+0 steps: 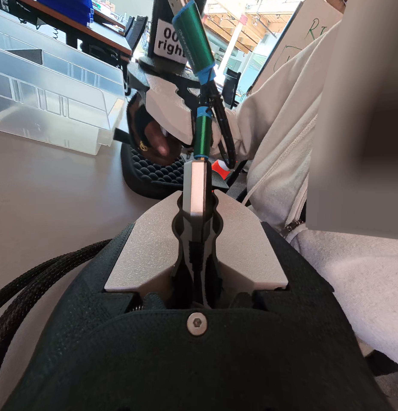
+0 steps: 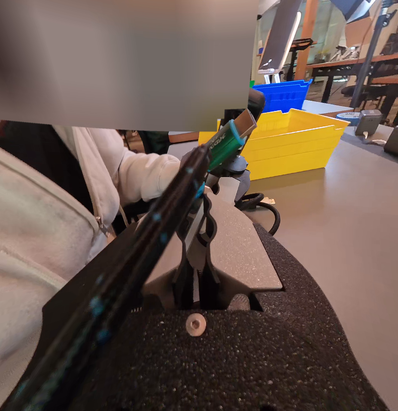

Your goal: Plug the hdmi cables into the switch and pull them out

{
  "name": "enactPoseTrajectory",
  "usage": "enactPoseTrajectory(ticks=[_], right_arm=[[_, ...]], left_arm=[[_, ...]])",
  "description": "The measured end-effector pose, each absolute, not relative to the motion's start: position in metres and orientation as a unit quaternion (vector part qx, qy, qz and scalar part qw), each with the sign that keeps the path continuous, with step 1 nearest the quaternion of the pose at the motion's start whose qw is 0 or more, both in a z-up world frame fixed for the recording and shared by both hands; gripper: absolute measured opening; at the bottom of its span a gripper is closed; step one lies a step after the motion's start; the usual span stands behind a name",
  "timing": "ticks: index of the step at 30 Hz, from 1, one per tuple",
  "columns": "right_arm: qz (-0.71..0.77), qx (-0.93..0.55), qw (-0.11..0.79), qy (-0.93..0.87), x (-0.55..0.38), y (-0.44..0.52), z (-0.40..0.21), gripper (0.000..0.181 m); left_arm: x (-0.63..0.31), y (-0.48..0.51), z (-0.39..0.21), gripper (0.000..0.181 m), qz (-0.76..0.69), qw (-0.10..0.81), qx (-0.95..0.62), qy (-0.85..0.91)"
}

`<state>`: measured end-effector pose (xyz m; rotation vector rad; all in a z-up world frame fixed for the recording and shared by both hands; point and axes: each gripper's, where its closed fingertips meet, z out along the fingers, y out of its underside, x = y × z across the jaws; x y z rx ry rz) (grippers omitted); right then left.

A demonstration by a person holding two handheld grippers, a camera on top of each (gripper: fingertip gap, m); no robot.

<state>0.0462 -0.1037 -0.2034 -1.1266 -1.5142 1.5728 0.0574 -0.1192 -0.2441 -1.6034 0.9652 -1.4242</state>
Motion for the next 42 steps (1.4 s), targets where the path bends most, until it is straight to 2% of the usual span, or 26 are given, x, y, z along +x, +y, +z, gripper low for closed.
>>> enactPoseTrajectory(ticks=[8, 12, 14, 18, 20, 23, 26, 30, 32, 33, 37, 40, 42], right_arm=[[0.614, -0.453, 0.329, -0.557, 0.037, -0.111, -0.203, 0.012], [0.622, -0.475, 0.336, -0.525, 0.034, -0.098, -0.201, 0.010], [0.640, -0.499, 0.348, -0.469, 0.031, -0.087, -0.199, 0.011], [0.656, -0.570, 0.392, -0.301, 0.033, -0.046, -0.201, 0.011], [0.653, -0.596, 0.414, -0.217, 0.040, -0.025, -0.204, 0.011], [0.642, -0.618, 0.436, -0.126, 0.047, -0.012, -0.211, 0.011], [0.644, -0.628, 0.433, -0.048, 0.045, -0.007, -0.220, 0.011], [0.665, -0.626, 0.406, 0.022, 0.038, -0.006, -0.227, 0.012], [0.673, -0.630, 0.385, 0.024, 0.030, -0.010, -0.231, 0.012], [0.677, -0.633, 0.376, 0.019, 0.027, -0.011, -0.232, 0.012], [0.693, -0.650, 0.309, -0.034, 0.016, -0.019, -0.235, 0.012], [0.718, -0.651, 0.216, -0.115, 0.011, -0.046, -0.232, 0.033], [0.722, -0.652, 0.172, -0.155, 0.016, -0.063, -0.230, 0.035]], left_arm=[[0.061, -0.129, -0.244, 0.020, -0.567, 0.368, -0.622, 0.397], [0.057, -0.114, -0.240, 0.021, -0.539, 0.403, -0.638, 0.373], [0.050, -0.099, -0.236, 0.031, -0.505, 0.437, -0.656, 0.353], [0.009, -0.066, -0.219, 0.065, -0.393, 0.550, -0.676, 0.294], [-0.015, -0.052, -0.209, 0.072, -0.318, 0.612, -0.678, 0.256], [-0.025, -0.052, -0.208, 0.071, -0.246, 0.637, -0.678, 0.272], [0.002, -0.069, -0.245, 0.063, -0.207, 0.552, -0.710, 0.384], [0.002, -0.063, -0.291, 0.059, -0.039, 0.490, -0.720, 0.490], [-0.002, -0.059, -0.299, 0.038, -0.004, 0.486, -0.717, 0.500], [-0.005, -0.058, -0.300, 0.028, 0.002, 0.486, -0.719, 0.497], [-0.014, -0.056, -0.290, 0.025, -0.059, 0.509, -0.734, 0.445], [-0.018, -0.053, -0.276, 0.024, -0.092, 0.541, -0.731, 0.405], [-0.021, -0.052, -0.273, 0.024, -0.109, 0.546, -0.735, 0.388]])
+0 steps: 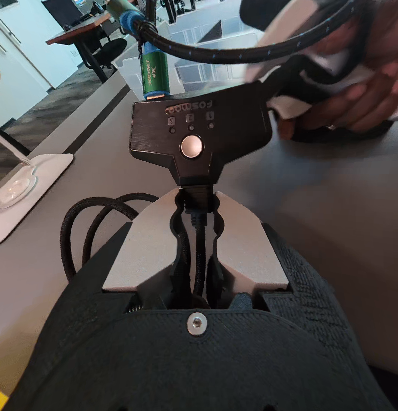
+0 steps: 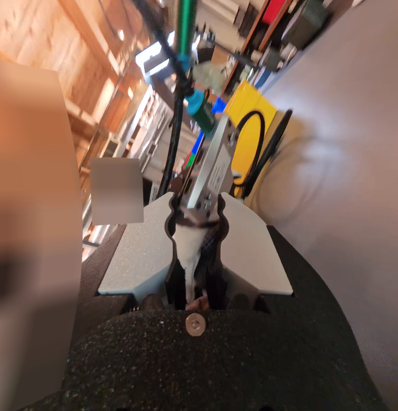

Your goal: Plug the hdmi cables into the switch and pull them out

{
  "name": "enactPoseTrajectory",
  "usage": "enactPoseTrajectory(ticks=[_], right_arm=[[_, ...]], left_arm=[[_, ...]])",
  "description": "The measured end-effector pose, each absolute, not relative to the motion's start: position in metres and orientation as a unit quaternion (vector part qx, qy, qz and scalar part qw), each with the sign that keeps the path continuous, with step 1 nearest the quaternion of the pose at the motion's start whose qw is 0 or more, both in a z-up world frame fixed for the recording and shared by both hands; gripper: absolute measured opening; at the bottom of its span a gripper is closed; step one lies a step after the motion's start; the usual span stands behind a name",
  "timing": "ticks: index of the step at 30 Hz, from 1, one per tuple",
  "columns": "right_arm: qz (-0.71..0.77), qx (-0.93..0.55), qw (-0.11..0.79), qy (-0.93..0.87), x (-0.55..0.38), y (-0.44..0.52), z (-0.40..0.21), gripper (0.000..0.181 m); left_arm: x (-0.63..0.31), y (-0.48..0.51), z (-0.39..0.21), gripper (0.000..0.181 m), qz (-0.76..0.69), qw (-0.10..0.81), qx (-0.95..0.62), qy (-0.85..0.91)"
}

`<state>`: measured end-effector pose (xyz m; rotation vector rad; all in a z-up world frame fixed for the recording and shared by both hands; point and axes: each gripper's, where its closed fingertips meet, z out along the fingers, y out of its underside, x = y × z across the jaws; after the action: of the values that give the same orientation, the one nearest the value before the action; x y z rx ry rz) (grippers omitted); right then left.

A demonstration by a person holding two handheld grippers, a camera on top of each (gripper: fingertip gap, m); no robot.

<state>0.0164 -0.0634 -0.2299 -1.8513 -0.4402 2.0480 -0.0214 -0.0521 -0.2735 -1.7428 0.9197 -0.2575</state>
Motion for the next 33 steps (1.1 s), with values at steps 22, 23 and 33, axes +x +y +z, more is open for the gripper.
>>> enactPoseTrajectory(ticks=[22, 23, 33], right_arm=[[0.132, -0.404, 0.495, -0.758, 0.085, -0.073, -0.263, 0.048], [0.063, -0.408, 0.490, -0.768, 0.088, -0.060, -0.276, 0.050], [0.197, -0.525, 0.546, -0.622, 0.076, -0.012, -0.204, 0.004]], left_arm=[[-0.030, -0.057, -0.314, 0.024, -0.120, 0.437, -0.798, 0.397], [-0.029, -0.058, -0.314, 0.024, -0.126, 0.437, -0.798, 0.396], [-0.027, -0.056, -0.310, 0.025, -0.076, 0.463, -0.765, 0.441]])
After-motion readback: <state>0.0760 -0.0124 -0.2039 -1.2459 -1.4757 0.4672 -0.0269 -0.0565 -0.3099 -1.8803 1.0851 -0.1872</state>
